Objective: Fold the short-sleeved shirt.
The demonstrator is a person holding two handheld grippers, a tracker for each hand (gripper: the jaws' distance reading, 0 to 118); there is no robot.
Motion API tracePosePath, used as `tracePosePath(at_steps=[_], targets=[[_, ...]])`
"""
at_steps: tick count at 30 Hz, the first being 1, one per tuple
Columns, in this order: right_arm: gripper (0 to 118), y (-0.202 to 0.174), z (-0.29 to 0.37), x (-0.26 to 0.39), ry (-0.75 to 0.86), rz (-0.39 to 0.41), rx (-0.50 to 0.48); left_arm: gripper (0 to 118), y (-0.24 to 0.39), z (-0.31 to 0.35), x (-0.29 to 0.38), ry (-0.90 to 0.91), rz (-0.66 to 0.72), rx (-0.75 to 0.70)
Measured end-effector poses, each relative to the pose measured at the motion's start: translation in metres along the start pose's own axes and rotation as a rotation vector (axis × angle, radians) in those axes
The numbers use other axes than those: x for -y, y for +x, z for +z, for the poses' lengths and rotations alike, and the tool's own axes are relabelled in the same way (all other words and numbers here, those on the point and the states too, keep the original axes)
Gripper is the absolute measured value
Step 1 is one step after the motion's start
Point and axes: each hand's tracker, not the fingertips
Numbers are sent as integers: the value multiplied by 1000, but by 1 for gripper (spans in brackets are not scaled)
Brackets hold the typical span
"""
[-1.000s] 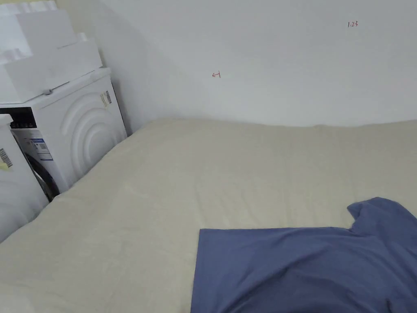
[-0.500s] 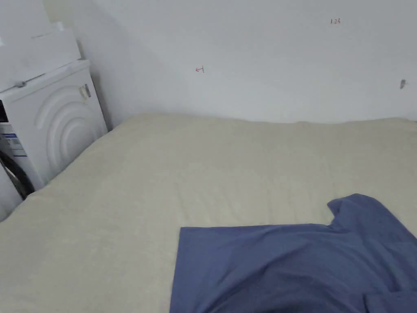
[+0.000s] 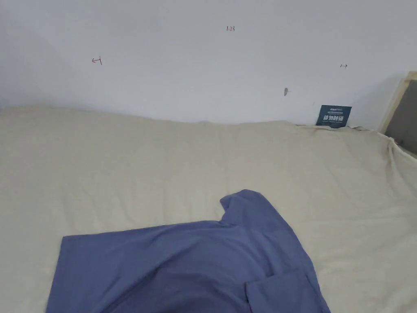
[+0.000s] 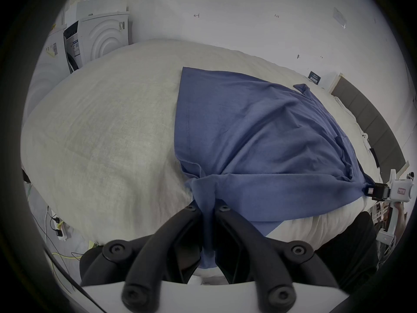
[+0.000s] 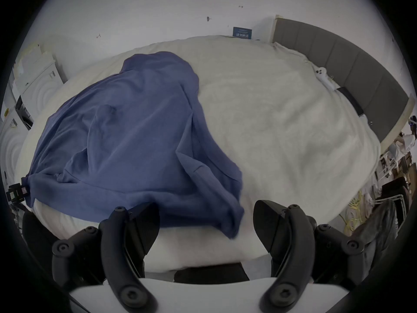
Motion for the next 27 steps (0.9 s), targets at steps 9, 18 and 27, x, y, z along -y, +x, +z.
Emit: tracePosePath(at_steps=[9,18,27], targets=[[13,-8,12,-3,45,-78,-62,9,6,6,-2,-3,-3,10],[12,-6,49,-21,168,-128,-136,9,4,32,-20,98,-83,47],[12,-31,32,-128,246,-90,-187,9,-8,14,-98,156,-129,27]])
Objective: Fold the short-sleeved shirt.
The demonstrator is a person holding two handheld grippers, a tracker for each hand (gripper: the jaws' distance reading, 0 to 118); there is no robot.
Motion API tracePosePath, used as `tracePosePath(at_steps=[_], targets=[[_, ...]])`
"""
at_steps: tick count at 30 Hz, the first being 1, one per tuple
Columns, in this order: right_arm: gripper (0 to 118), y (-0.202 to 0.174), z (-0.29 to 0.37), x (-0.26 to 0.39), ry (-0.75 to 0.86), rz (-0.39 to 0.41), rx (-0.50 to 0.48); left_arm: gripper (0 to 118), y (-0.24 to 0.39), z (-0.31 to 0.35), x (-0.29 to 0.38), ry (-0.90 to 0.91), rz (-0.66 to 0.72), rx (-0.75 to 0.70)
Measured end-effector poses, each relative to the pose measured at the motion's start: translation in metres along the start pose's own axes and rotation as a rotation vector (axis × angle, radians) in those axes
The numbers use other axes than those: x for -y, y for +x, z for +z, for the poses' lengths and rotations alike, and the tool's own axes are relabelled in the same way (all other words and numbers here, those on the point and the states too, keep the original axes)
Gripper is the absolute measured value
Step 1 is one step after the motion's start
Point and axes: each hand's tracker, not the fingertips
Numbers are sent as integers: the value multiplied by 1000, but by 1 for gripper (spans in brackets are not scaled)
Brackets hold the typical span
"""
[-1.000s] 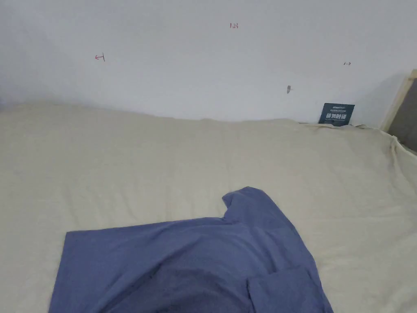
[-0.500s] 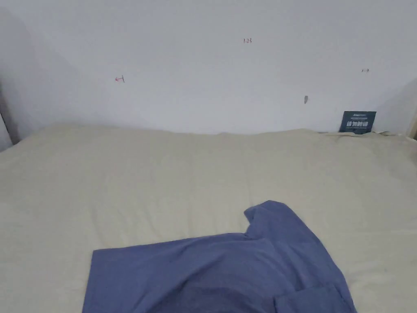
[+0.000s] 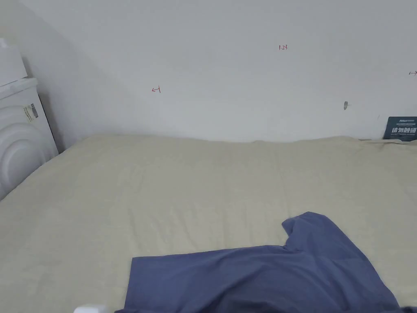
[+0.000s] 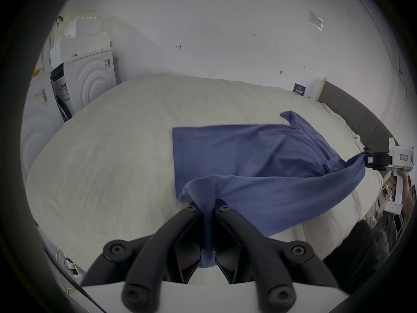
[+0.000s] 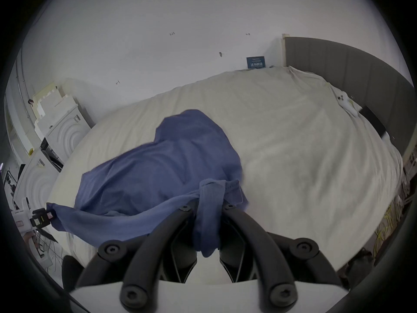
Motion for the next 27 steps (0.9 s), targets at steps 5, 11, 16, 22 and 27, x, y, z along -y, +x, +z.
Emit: tracePosePath(at_steps=[5,11,16,22,27], targets=[[12,-23,-63,-45,-37,10,1,9,-12,-54,-38,-27,3,-25],[12,-33,-142,-60,-136,69,68,8,-12,-114,-60,-102,-6,-52],[16,-32,-169,-50,-174,96,86,20,-8,-133,-51,-136,7,-66],[72,-28,-92,-55,163,225,131,101,-37,-93,-54,36,48,-130],[93,-47,29,-51,457,204,57,102,-31,4,-67,304,31,-108]])
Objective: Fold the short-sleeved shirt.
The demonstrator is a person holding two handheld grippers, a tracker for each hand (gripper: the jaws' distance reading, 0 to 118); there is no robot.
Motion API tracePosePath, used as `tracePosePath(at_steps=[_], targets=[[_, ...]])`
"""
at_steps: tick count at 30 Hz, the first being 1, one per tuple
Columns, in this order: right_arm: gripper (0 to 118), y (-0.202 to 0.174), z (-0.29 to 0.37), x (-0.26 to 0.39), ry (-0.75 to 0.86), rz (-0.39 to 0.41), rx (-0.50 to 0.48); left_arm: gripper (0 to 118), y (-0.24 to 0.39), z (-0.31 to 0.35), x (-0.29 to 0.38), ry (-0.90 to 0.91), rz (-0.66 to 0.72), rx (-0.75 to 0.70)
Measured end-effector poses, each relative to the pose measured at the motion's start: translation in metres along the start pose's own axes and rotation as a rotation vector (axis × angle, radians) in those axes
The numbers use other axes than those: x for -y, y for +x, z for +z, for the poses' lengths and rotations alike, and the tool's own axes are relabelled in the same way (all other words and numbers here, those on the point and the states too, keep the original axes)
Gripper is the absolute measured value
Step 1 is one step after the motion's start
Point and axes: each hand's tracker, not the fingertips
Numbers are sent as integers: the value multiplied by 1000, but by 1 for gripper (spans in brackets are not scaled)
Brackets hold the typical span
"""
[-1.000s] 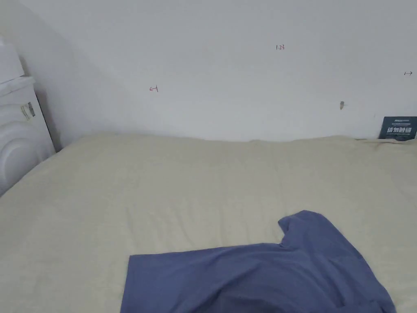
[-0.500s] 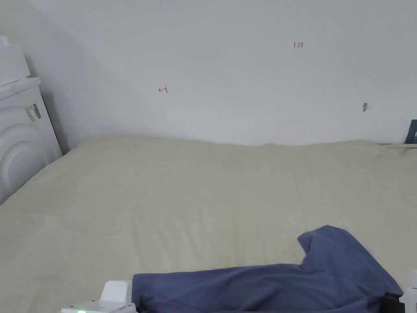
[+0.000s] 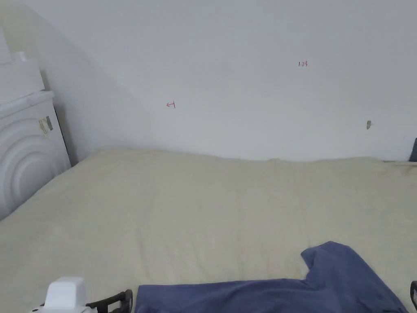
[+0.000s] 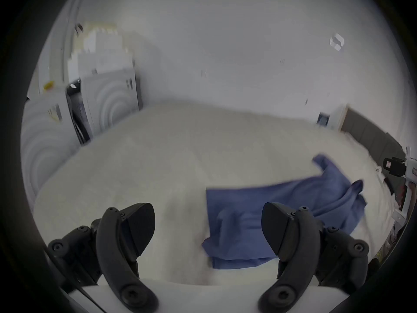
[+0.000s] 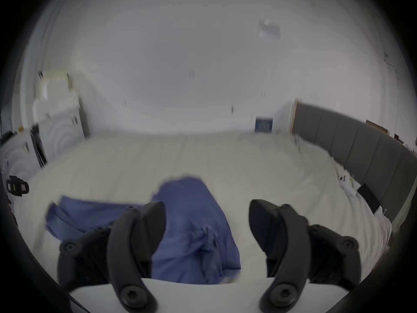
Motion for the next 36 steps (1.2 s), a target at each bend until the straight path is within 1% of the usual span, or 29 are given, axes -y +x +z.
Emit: tracePosePath(at_steps=[1,3,5,7,10,12,13,14,15,16,17,19,21,22,26,32,33,36], targets=[[97,-4,19,-7,8,-20,-7,102,4,19,-7,28,-4,11],[97,-14,59,-15,34,-37,-55,102,17,59,-14,123,1,59],[97,-26,89,-17,25,-27,-63,102,33,92,-15,190,-14,116],[97,-41,113,-10,38,-9,-72,101,46,115,-10,219,-11,127],[97,-58,143,4,35,31,-85,100,59,135,7,214,-20,156],[97,-67,155,15,16,34,-101,96,65,146,20,211,-21,161],[96,-70,161,20,5,41,-114,89,67,149,26,209,-29,163],[91,-73,165,26,3,32,-119,81,68,152,31,201,-51,162],[83,-75,169,31,-5,30,-124,69,69,154,37,187,-66,145],[64,-76,171,35,-16,35,-136,51,69,156,42,188,-65,152],[49,-78,172,40,-21,41,-141,42,68,157,47,177,-63,162],[24,-82,175,46,-44,37,-131,29,64,159,54,130,-37,209],[5,-81,176,52,-49,6,-144,10,59,158,64,122,-23,203],[2,-81,176,54,-51,3,-137,1,58,157,67,110,-23,197],[2,-83,177,54,-60,22,-134,0,45,156,78,76,-23,179],[2,-80,174,50,-59,-2,-135,0,40,150,82,60,-23,167],[2,-80,173,49,-58,-4,-138,0,65,158,75,58,-32,157],[2,-80,170,49,-64,-6,-138,0,69,160,72,54,-30,161]])
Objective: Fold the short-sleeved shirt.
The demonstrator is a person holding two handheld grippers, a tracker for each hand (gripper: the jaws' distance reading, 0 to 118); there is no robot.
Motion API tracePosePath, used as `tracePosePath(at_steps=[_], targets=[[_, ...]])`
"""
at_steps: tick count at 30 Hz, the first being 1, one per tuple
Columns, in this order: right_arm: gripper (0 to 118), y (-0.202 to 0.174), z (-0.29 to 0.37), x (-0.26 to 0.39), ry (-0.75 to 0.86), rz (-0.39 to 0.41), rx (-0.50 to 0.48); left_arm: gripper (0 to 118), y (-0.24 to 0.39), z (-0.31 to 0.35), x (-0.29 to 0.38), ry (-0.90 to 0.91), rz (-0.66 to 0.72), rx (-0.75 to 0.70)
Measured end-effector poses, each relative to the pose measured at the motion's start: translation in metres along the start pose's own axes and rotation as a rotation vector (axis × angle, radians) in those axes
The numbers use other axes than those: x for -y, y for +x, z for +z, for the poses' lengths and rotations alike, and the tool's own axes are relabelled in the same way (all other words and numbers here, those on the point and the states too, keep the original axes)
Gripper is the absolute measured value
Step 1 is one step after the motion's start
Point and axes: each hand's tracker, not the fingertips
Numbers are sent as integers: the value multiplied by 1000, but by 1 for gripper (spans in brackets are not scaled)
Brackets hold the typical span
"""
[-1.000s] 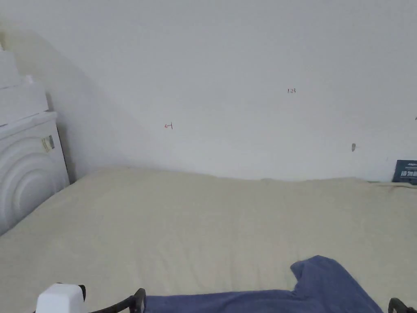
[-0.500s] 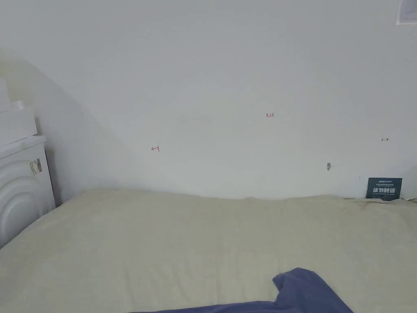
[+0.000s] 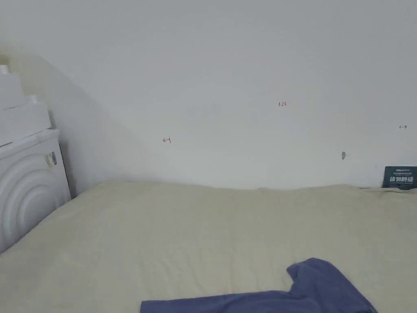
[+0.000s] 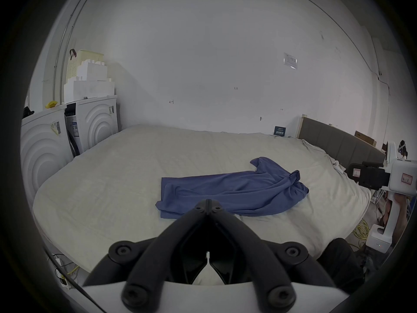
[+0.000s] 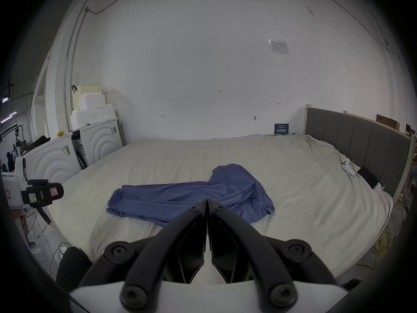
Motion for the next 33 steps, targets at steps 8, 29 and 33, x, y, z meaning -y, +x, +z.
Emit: tracePosePath(at_steps=[8,29,33], targets=[[2,-1,-1,4,-28,-27,-30,0,6,-23,7,-61,22,-37],[2,18,-24,30,-166,-60,5,98,-64,-223,71,-288,28,-181],[2,21,-30,34,-193,-56,16,97,-77,-244,77,-313,75,-206]])
